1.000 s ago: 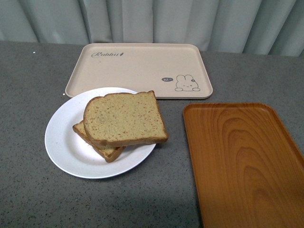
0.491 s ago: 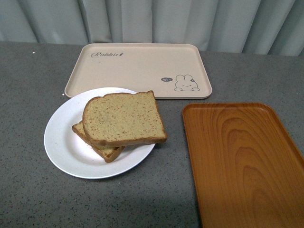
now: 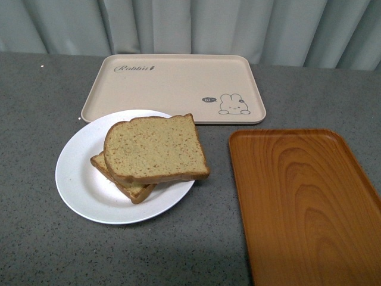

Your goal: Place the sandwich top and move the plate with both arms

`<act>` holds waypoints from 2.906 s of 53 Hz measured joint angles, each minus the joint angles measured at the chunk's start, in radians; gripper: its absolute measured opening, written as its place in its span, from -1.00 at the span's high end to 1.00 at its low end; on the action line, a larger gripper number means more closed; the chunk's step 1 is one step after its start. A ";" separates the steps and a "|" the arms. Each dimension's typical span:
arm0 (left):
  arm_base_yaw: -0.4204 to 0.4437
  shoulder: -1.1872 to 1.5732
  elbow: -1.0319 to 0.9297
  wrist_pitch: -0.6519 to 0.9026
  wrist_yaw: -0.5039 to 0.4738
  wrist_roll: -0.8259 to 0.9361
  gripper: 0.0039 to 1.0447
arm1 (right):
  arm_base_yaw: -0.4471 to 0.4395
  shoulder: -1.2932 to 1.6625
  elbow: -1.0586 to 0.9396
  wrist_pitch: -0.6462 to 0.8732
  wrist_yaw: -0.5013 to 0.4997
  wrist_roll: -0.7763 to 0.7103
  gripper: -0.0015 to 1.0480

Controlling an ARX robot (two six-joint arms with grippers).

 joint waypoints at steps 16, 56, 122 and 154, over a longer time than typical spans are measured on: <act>0.000 0.000 0.000 0.000 0.000 0.000 -0.89 | 0.000 -0.185 0.000 -0.204 -0.002 0.000 0.98; -0.046 1.015 0.140 0.307 -0.155 -0.536 -0.88 | 0.000 -0.203 0.000 -0.209 -0.002 -0.001 -0.49; -0.072 2.074 0.422 0.911 0.306 -1.153 -0.88 | 0.000 -0.203 0.000 -0.209 -0.002 0.000 -0.83; -0.074 2.152 0.450 0.937 0.313 -1.197 0.23 | 0.000 -0.203 0.000 -0.209 -0.002 -0.001 -0.83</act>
